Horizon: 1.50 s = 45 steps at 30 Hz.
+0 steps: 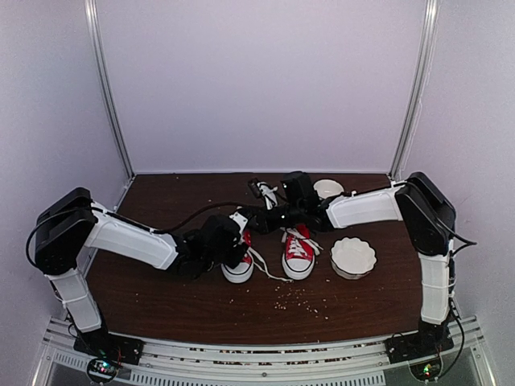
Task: Tie the shoes
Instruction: Cross the shoelace.
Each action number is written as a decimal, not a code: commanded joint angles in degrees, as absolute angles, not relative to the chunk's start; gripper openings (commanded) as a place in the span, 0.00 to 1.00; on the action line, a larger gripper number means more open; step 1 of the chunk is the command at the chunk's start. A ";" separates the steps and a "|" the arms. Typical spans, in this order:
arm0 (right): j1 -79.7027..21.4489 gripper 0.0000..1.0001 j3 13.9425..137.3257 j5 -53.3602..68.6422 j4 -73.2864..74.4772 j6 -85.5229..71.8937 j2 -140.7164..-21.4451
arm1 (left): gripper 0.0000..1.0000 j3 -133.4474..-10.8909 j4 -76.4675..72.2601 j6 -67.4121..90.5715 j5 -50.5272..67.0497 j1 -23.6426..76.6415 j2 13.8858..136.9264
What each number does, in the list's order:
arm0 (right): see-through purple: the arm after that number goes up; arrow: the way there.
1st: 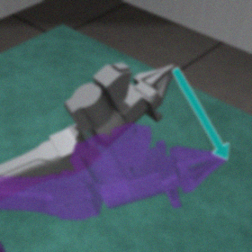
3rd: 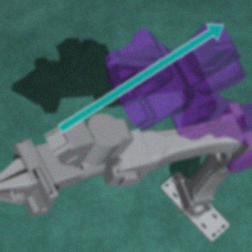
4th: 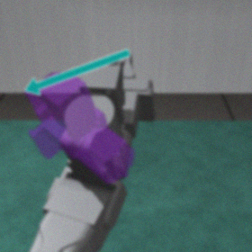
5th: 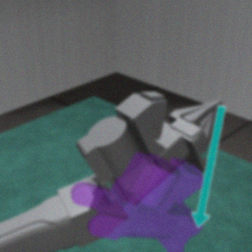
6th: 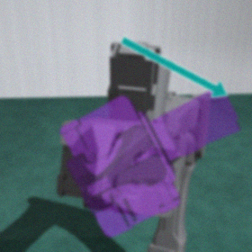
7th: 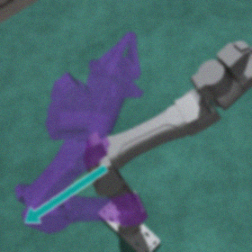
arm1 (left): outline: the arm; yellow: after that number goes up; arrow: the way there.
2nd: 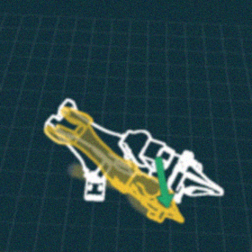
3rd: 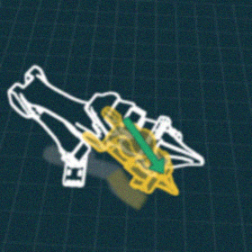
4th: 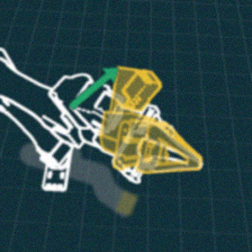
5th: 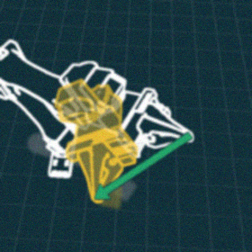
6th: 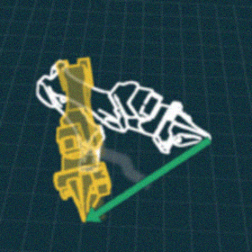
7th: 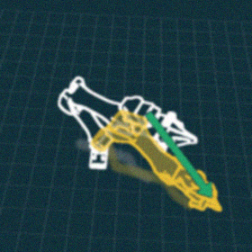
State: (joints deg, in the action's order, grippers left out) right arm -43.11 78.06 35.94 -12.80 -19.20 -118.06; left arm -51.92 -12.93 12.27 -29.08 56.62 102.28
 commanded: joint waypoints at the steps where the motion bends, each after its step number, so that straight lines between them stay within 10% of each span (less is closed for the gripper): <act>1: -42.89 0.00 78.23 35.42 -13.27 -17.93 -114.87 | 0.55 -49.16 -13.13 14.22 -31.21 56.18 97.61; 31: -42.97 0.00 80.39 33.64 -9.64 -14.01 -115.17 | 0.40 -39.34 -40.12 14.32 0.13 48.28 95.50; 45: -43.15 0.00 79.62 34.27 -9.84 -13.80 -114.18 | 0.33 -45.62 -36.34 17.40 -6.33 48.16 101.21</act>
State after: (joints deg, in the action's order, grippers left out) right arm -42.78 78.61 34.48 -9.56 -14.70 -117.32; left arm -43.70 -35.05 16.38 -4.40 48.69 100.44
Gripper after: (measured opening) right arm 0.004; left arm 0.346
